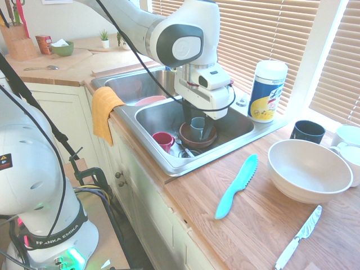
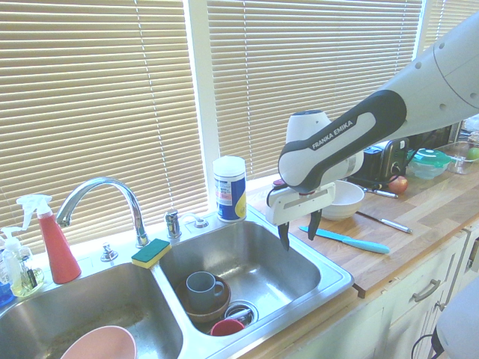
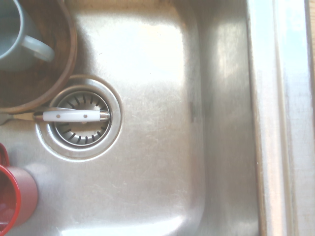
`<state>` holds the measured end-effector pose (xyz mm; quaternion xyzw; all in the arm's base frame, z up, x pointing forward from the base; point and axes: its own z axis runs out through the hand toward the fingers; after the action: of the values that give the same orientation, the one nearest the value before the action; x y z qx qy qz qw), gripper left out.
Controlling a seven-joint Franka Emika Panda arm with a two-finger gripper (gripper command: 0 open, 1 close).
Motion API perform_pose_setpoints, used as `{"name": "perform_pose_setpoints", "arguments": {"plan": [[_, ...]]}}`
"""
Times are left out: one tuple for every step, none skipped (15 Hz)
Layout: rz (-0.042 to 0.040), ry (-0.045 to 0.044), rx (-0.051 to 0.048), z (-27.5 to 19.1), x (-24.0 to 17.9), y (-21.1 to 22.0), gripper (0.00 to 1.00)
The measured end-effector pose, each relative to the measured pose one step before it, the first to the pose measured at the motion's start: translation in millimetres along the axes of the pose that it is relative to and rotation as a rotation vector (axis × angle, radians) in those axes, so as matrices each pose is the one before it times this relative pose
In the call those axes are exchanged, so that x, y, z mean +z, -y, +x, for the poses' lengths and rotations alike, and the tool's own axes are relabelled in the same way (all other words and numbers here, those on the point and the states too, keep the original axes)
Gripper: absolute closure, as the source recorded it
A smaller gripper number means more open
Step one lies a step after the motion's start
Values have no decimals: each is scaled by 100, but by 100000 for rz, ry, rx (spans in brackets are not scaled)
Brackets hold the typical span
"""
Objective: Put the knife into the sink
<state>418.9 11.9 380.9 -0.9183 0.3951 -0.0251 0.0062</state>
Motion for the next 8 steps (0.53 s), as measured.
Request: {"name": "perform_pose_setpoints", "arguments": {"plan": [[-49, 61, 125, 11, 68, 13, 0], [-115, -22, -158, 10, 171, 66, 0], [-42, -596, -947, 27, 10, 62, 0], [133, -391, -1012, 66, -108, 39, 0], [343, -205, -983, 202, -239, -26, 0], [331, 54, -1190, 513, -354, -309, 0], [27, 544, -1550, 671, -382, -593, 0], [-235, 1515, -3140, 644, -336, -873, 0]]}}
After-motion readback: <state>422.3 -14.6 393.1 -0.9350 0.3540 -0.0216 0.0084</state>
